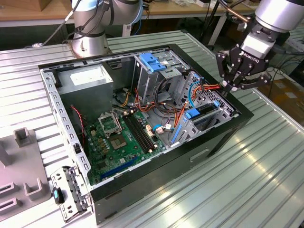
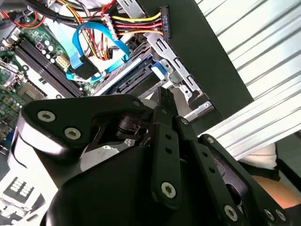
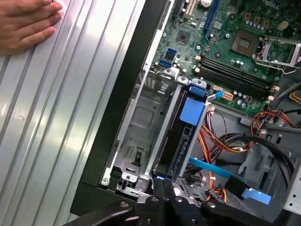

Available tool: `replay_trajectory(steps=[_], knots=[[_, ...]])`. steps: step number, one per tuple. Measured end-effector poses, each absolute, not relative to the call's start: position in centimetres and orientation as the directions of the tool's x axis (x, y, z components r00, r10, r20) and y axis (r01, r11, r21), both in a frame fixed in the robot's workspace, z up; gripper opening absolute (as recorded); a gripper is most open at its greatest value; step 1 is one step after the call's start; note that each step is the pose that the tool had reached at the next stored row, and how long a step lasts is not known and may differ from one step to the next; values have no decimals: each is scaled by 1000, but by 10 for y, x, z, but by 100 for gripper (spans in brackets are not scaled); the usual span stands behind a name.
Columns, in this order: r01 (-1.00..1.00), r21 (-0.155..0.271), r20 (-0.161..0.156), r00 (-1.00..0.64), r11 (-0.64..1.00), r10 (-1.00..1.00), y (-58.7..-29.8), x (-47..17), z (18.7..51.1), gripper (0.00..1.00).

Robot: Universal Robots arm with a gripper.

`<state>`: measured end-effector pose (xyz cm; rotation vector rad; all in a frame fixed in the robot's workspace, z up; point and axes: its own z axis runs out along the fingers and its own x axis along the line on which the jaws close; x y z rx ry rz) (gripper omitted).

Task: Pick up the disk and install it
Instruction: 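Insert the first disk wire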

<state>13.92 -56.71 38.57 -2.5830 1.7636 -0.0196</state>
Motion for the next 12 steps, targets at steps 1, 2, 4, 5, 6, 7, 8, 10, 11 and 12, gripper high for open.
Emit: replay_trajectory(steps=[1, 2, 4, 5, 6, 7, 8, 10, 11, 12], knots=[[-926, -19, 3, 376, -376, -927, -567, 139, 386, 11], [-922, -19, 2, 386, -386, -922, -567, 139, 386, 11], [-914, -19, 2, 405, -405, -914, -567, 139, 386, 11], [-910, -19, 2, 414, -414, -910, -567, 139, 386, 11], [-905, -19, 2, 425, -425, -905, -567, 139, 386, 11], [-892, -20, 0, 451, -451, -892, -567, 139, 386, 11], [-883, -20, 0, 470, -470, -883, -567, 139, 386, 11], [-873, -20, 0, 488, -488, -873, -567, 139, 386, 11], [-873, -20, 0, 488, -488, -873, -567, 139, 386, 11], [-873, -20, 0, 488, -488, -873, -567, 139, 386, 11]])
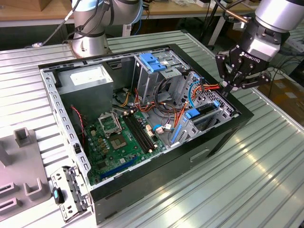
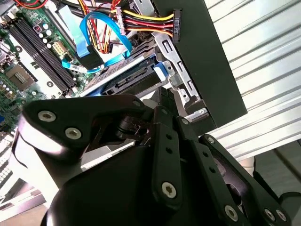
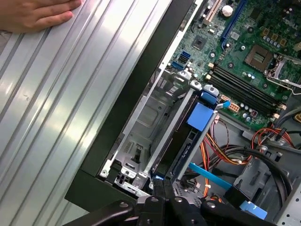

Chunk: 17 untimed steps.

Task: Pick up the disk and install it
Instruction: 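Insert the first disk wire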

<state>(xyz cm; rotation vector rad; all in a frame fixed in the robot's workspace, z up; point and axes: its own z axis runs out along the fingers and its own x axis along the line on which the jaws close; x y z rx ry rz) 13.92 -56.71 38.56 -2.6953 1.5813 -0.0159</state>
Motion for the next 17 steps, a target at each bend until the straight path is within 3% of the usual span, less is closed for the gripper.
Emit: replay_trajectory(steps=[17], knots=[[-755, -20, 0, 656, -656, -755, -567, 139, 386, 11]])
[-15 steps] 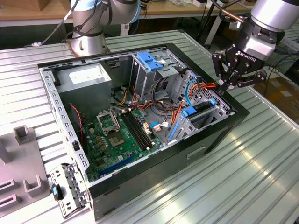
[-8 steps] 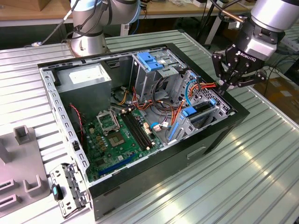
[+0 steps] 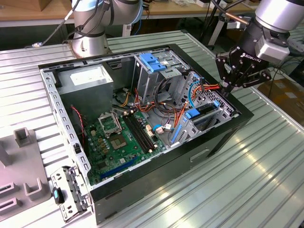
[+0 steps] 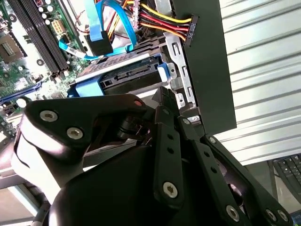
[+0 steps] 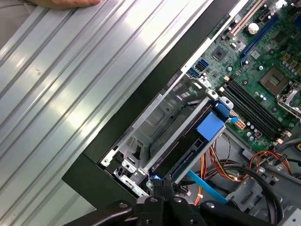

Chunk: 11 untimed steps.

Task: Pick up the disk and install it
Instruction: 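Insert the first disk wire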

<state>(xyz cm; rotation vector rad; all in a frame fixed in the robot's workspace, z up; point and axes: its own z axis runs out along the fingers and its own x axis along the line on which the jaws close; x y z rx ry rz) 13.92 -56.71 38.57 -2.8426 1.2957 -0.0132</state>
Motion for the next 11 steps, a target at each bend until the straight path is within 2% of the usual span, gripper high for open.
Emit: replay_trajectory(steps=[11], knots=[[-727, -20, 0, 686, -686, -728, -567, 139, 386, 11]])
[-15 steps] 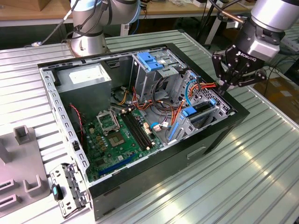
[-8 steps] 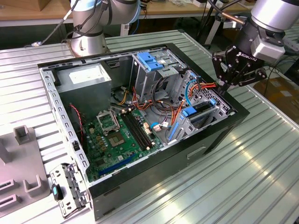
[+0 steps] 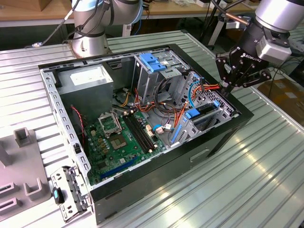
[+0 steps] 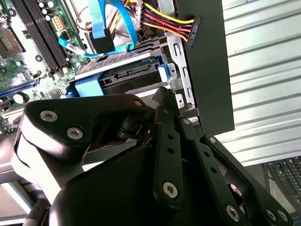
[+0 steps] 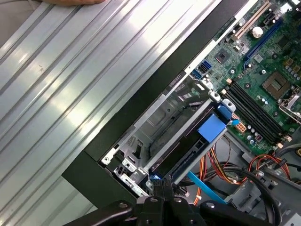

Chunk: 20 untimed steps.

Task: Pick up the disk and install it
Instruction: 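Insert the first disk wire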

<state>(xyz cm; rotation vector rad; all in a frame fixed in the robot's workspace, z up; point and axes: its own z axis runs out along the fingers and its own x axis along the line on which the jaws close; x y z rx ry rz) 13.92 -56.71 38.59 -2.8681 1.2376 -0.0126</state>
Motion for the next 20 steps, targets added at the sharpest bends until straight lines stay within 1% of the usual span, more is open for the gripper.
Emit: replay_trajectory(steps=[5, 7, 12, 19, 20], knots=[[-702, -20, 0, 712, -712, -702, -566, 141, 386, 11], [-687, -20, 0, 726, -726, -688, -564, 143, 386, 24], [-668, -19, 0, 744, -744, -669, -561, 150, 385, 24], [-654, -20, 0, 757, -757, -654, -542, 165, 383, 24], [-652, -20, 0, 758, -758, -652, -540, 166, 383, 25]])
